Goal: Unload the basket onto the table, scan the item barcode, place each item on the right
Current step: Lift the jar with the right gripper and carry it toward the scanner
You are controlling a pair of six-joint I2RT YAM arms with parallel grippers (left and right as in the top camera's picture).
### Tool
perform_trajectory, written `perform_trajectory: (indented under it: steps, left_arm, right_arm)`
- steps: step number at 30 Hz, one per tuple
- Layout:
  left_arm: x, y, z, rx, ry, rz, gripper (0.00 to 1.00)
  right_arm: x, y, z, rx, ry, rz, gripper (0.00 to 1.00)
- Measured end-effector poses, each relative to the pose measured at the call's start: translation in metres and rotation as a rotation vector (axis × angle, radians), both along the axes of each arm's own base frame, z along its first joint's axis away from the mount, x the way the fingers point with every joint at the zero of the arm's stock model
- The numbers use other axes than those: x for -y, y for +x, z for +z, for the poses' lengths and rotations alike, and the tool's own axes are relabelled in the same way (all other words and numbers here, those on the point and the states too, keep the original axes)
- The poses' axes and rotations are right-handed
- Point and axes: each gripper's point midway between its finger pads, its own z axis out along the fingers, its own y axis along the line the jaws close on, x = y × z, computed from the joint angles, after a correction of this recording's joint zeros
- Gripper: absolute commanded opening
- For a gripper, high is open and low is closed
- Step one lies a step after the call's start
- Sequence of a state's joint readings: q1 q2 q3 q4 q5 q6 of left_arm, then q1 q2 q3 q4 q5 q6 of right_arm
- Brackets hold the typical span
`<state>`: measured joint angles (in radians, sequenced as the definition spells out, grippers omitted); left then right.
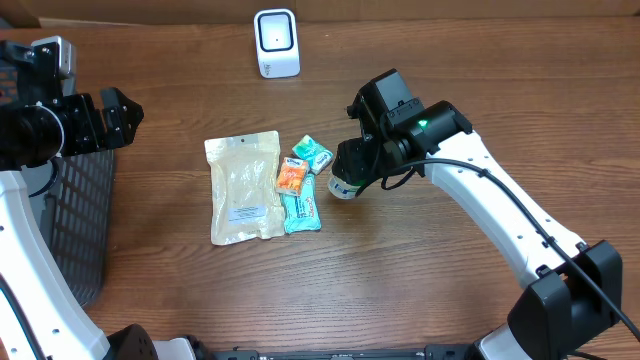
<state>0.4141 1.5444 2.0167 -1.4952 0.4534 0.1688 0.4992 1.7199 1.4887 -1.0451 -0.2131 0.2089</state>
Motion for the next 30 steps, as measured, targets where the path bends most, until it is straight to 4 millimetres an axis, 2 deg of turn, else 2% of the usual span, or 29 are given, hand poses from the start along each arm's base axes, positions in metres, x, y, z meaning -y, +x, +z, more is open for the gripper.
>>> perform_trajectory:
  steps: [10, 13, 18, 21, 25, 28, 30]
  left_arm:
    - [0.0, 0.0, 0.0, 0.0, 0.0, 0.0, 1.0]
    - [0.0, 0.0, 0.0, 0.0, 0.0, 0.0, 1.0]
    - [0.0, 0.0, 0.0, 0.0, 0.0, 0.0, 1.0]
    - [0.0, 0.0, 0.0, 0.0, 0.0, 0.0, 1.0]
    - [0.0, 0.0, 0.0, 0.0, 0.0, 0.0, 1.0]
    - [0.0, 0.0, 0.0, 0.0, 0.0, 0.0, 1.0]
    - [0.0, 0.0, 0.0, 0.0, 0.0, 0.0, 1.0]
  right_arm:
    - [0.0, -0.001, 0.0, -0.004, -0.002, 0.0, 0.47]
    - [0.0, 0.0, 0.0, 0.0, 0.001, 0.0, 0.43]
    - [-0.005, 0.009, 0.009, 0.038, 0.021, 0.0, 0.41]
    - [-0.012, 0.023, 0.031, 0.105, 0.057, -0.001, 0.37]
    - [-0.029, 0.049, 0.076, 0.254, 0.146, 0.02, 0.36]
    - [-0.046, 0.058, 0.103, 0.345, 0.228, 0.097, 0.36]
    - [-0.055, 0.057, 0.112, 0.373, 0.274, 0.153, 0.36]
